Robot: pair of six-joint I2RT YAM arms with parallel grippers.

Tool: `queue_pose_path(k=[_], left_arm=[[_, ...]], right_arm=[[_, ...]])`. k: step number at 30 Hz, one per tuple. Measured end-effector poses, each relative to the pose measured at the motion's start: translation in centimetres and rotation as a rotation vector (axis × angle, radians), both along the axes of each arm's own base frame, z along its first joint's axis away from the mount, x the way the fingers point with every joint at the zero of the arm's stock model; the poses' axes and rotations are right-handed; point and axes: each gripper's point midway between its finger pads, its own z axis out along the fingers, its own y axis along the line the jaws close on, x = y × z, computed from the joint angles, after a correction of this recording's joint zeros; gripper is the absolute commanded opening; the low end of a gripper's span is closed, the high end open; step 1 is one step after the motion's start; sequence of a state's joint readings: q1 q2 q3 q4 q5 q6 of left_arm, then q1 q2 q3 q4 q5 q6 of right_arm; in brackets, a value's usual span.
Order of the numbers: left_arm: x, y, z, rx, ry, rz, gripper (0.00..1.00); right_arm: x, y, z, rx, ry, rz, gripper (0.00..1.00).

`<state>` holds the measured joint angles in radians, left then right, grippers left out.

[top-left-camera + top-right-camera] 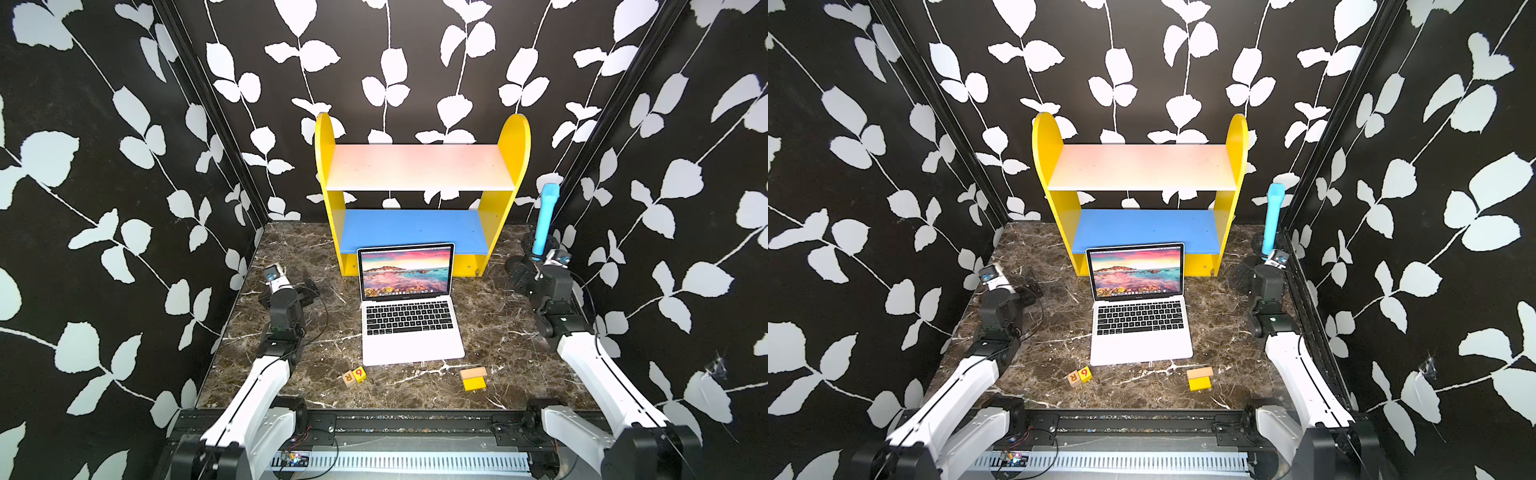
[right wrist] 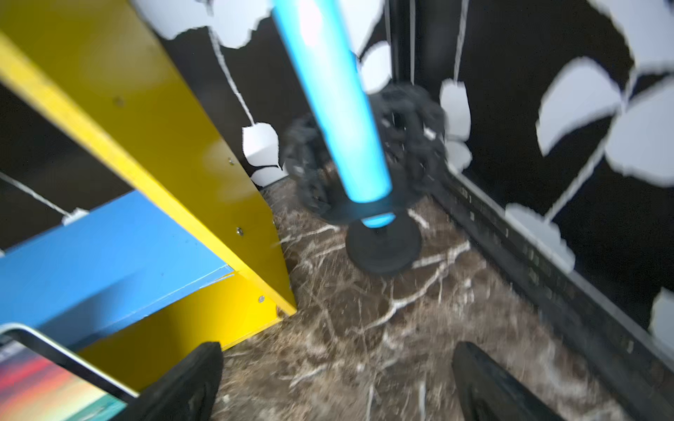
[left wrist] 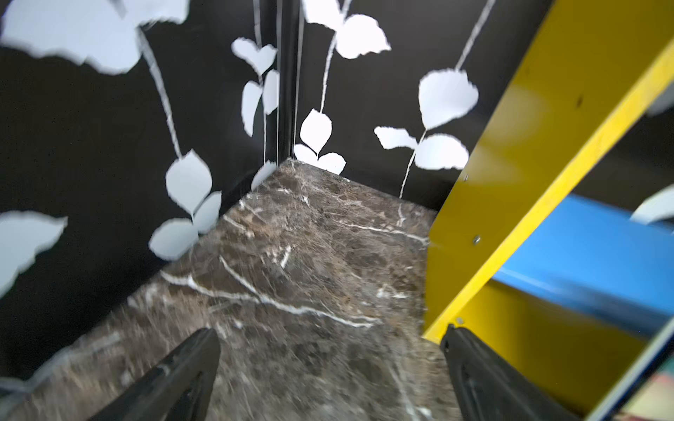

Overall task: Close the laptop lid and set it aside
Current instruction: Close the lid of the laptop.

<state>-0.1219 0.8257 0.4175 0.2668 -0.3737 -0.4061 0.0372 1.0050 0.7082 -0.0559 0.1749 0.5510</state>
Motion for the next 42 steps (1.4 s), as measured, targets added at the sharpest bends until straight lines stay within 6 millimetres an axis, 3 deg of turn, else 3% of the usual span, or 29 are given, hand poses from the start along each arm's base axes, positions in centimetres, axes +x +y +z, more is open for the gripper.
queue_pose_path(k=[2, 8, 18, 31, 42], left_arm=[[-0.7, -0.4, 0.1, -0.096, -0.022, -0.012, 0.99], [-1.7, -2.8, -1.8, -0.296, 0.038, -0.106, 0.98], [-3.3, -6.4, -3.5, -0.441, 0.121, -0.257, 0.98], [-4.4, -9.2, -4.9, -0.490, 0.212, -0.365, 0.98], [-4.7, -10.3, -5.2, -0.505, 0.237, -0.420, 0.98]], right_arm=[[-0.5, 0.6, -0.2, 0.070, 0.022, 0.033, 0.98], [-1.0, 5.2, 0.0, 0.223, 0.085, 0.228, 0.94], [-0.4, 14.4, 3.2, 0.198, 0.141, 0.521, 0.87], [2.7, 24.4, 6.6, 0.044, 0.184, 0.760, 0.76], [5.9, 30.2, 5.7, -0.029, 0.230, 0.853, 0.56]])
